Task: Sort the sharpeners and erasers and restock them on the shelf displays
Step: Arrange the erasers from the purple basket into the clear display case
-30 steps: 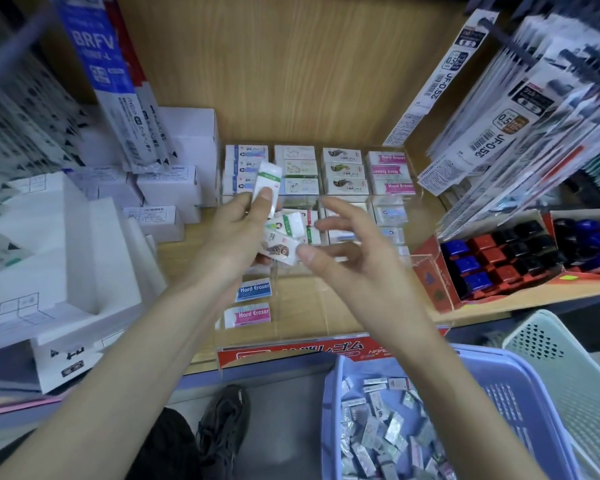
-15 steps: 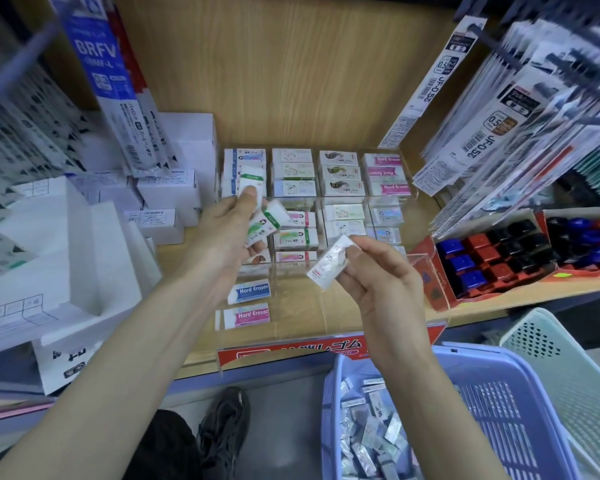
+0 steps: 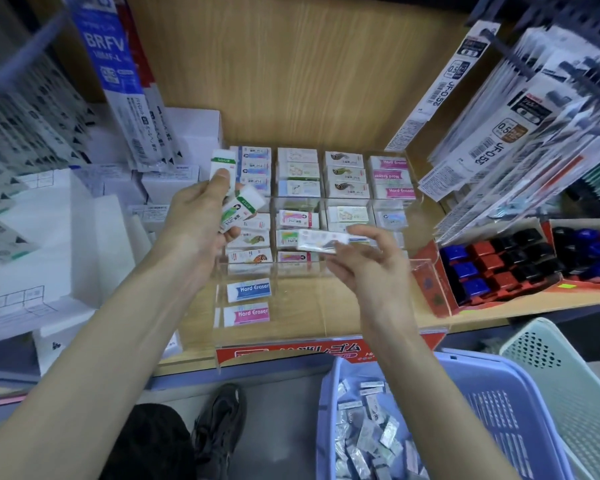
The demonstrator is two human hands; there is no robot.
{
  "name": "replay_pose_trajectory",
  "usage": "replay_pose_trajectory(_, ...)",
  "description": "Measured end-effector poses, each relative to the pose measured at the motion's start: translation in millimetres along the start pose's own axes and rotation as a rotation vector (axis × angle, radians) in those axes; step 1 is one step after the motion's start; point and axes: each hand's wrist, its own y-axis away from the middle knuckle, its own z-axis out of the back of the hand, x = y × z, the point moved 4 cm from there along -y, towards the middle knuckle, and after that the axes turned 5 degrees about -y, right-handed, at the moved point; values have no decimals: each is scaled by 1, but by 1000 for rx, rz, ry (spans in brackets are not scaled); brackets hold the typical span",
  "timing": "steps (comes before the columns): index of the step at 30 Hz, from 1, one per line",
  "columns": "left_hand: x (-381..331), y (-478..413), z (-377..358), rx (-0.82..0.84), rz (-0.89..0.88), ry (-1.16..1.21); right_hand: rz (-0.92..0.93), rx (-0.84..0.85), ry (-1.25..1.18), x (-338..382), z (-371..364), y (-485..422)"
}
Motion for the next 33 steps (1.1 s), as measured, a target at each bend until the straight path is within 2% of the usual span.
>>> replay_pose_trajectory(3, -3, 0, 7, -17, -12, 25, 69, 90, 274, -16, -33, 0)
replay_pose_trajectory(7, -7, -1, 12, -11, -28, 44, 300, 110, 703, -27, -62, -5)
replay_pose_trajectory(14, -6, -2, 25, -25, -8, 75, 516, 185, 1081, -36, -72, -7)
replay_pose_trajectory(17, -8, -1, 27, -31, -11, 65, 551, 232, 1234, -38, -73, -8)
replay_pose_trajectory(19, -9, 0, 28, -44, -8, 63, 545, 267, 1277, -39, -73, -8)
replay_pose_trajectory(23, -9, 0, 29, -41, -2, 69, 623, 216, 1104, -31, -78, -9)
replay_pose_trajectory(28, -9, -1, 31, -33, -5, 75, 644, 279, 1373, -33, -81, -27)
replay_pose_trajectory(33, -8, 0, 32, -31, 3, 69, 641, 272, 1449, -38, -83, -31)
